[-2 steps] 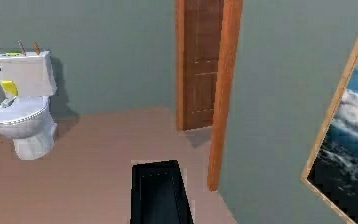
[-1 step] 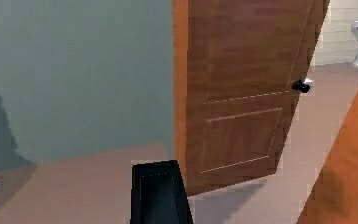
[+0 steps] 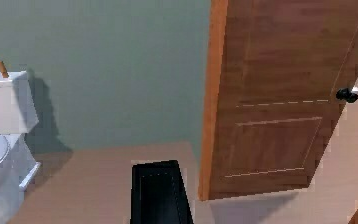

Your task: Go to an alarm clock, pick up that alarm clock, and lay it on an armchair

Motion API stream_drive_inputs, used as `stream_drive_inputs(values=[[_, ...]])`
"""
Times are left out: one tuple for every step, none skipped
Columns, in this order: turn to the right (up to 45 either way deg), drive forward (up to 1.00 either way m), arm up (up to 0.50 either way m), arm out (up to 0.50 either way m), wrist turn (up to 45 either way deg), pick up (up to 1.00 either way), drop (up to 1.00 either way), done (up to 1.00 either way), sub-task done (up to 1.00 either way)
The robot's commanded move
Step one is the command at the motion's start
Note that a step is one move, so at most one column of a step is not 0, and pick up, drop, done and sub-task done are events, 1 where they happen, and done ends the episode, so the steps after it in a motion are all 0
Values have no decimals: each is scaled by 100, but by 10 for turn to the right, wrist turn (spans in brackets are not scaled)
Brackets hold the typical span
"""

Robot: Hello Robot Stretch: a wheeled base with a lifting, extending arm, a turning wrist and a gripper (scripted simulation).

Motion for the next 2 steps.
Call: stream_drive_inputs(values=[[0,15,0,0,0,0,0,0,0],[60,0,0,0,0,0,0,0,0]])
